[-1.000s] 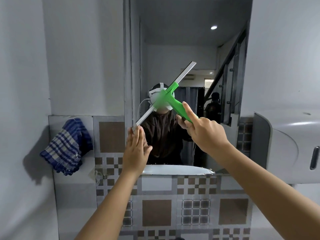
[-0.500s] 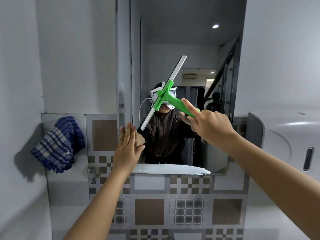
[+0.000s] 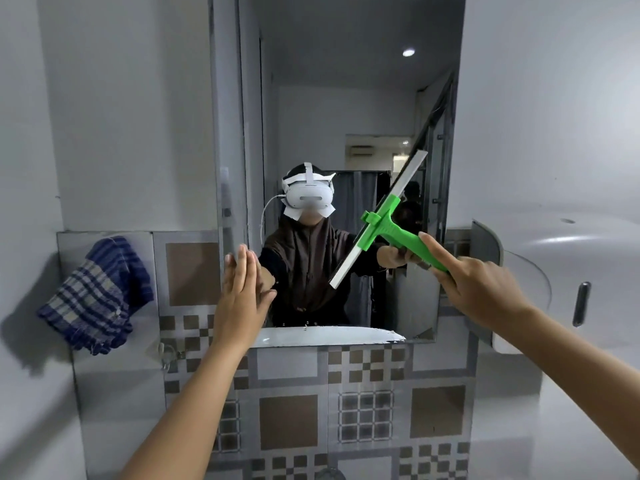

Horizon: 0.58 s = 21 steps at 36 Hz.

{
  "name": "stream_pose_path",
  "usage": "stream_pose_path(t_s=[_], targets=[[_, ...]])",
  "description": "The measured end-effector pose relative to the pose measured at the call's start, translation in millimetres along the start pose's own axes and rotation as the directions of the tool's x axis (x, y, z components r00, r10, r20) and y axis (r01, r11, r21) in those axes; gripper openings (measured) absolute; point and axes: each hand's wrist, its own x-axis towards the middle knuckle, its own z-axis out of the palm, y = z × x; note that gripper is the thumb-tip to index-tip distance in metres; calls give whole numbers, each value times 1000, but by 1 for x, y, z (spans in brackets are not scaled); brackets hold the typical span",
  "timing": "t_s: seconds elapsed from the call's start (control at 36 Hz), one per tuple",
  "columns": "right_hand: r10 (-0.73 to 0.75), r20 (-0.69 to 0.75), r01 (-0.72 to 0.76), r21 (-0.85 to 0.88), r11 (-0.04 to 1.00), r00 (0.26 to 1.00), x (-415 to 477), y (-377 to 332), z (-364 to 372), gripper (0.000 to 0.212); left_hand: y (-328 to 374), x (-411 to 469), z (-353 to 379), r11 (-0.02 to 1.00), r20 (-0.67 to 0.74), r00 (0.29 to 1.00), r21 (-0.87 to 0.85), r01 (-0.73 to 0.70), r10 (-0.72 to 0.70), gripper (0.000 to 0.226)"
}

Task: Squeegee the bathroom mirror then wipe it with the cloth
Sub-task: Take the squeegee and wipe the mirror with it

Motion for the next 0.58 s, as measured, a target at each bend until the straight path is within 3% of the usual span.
stream_pose_path(t_s=[0.19,0.36,0.44,0.58], targets=[[170,-9,-167,157,973,985,-37,-24,27,73,0,-7,6,999,-47,999,-35,23,-24,87],[363,92,-373,303,877,927,-54,-74,38,66,-2,-22,15,996,-44,998,-83,43,-47,88],[467,147,-483,412,772,872,-55,-101,40,64,-4,-31,17,996,-45,999,-86,26,-30,91],[629,234,-615,614,495,741,-45,-158,48,60,-9,-42,17,995,-23,1000,-101,12,-14,97]])
